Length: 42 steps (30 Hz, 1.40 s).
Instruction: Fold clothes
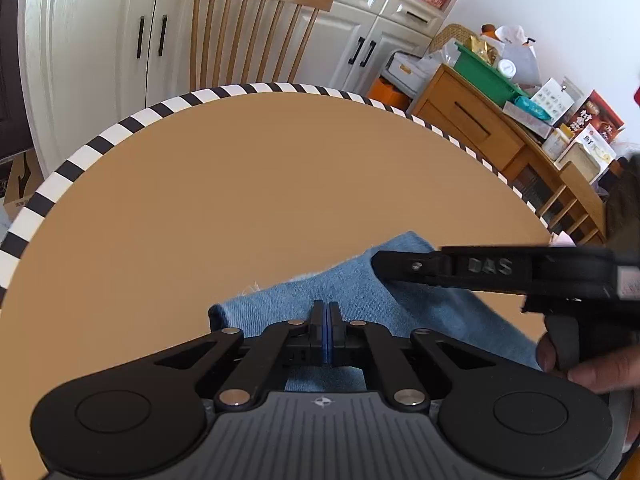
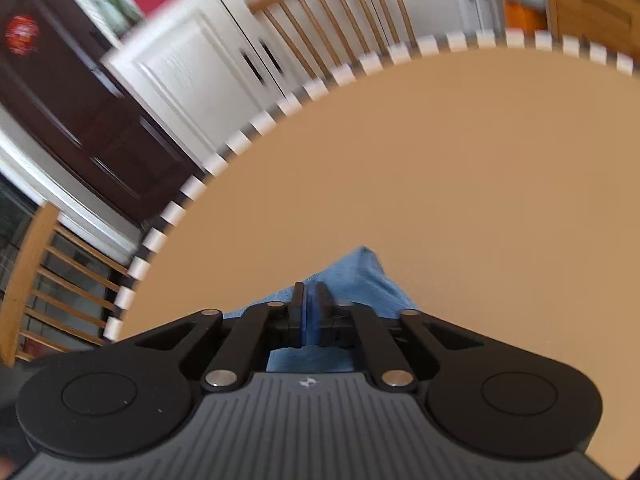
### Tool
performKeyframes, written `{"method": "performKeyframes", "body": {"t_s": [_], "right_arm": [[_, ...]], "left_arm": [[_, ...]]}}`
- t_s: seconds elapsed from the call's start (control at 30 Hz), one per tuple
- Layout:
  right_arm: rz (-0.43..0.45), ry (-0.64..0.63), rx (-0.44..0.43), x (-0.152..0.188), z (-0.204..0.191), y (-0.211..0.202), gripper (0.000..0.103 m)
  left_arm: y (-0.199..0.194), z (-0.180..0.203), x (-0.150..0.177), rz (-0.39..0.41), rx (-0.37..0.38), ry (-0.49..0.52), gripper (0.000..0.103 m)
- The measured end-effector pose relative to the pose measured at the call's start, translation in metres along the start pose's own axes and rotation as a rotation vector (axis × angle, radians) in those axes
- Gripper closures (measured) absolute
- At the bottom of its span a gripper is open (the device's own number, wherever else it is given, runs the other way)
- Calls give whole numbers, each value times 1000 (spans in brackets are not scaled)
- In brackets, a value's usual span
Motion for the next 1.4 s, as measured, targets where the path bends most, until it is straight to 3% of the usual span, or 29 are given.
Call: {"method": "performKeyframes", "body": {"t_s": [0.07,0.13,0.23,0.33,0.4,0.47,0.7,0.8,0.87,0.9,0.93,0.97,1.0,1.03,1.07,1.1,1.17,1.27,1.33,1.4], "right_arm": [[49,-56,-28,23,-8,-39,92],[92,-111,5,55,-12,-69,92],[86,-127,114,96,-8,-77,90],[56,-152,218,121,-1,-50,93],[83,-196,256,132,-5,-36,93],[99,-220,285,136,-10,-34,93],[116,-161,258,137,-3,-38,93],[125,-151,234,137,4,-47,92],[123,-85,190,133,8,-51,87],[124,-42,164,131,10,-56,78],[133,8,142,129,10,-66,74],[155,55,121,128,11,-78,72],[203,96,102,129,14,-95,64],[250,137,83,130,16,-112,46],[292,180,70,132,20,-128,37],[321,228,69,136,26,-141,32],[333,340,75,146,40,-157,32],[334,551,111,168,59,-161,32],[366,707,129,186,66,-158,31],[420,847,116,204,67,-149,31]], "left_arm": [[-26,13,10,33,55,26,78],[-45,27,25,47,107,57,78],[-35,45,52,-12,136,93,79],[-18,39,70,-65,121,78,85],[-10,26,71,-66,112,53,99],[-10,20,74,-67,125,52,99],[-12,30,78,-82,110,156,99],[-7,32,75,-95,125,145,99],[-10,30,75,-107,139,140,99],[-13,29,73,-119,149,143,99],[-17,29,69,-136,163,156,97],[-24,29,62,-141,174,185,76],[-33,29,54,-139,182,221,45],[-43,28,45,-114,186,276,33],[-53,26,34,-76,189,339,16],[-63,24,23,-39,191,403,12],[-71,17,0,5,213,523,8],[-50,-5,-37,6,325,624,4],[-20,-24,-59,-41,411,654,4],[17,-37,-72,-178,502,607,14]]}}
Point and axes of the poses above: each gripper's, at about its wrist camera, not at the fingertips, and y roughly the way its jaws point, z to its right, x to its underside, the point moved 3 cm from there along y, roughly the way its jaws point, and after that the axes turned 15 degrees about y, right-handed, at the moved point
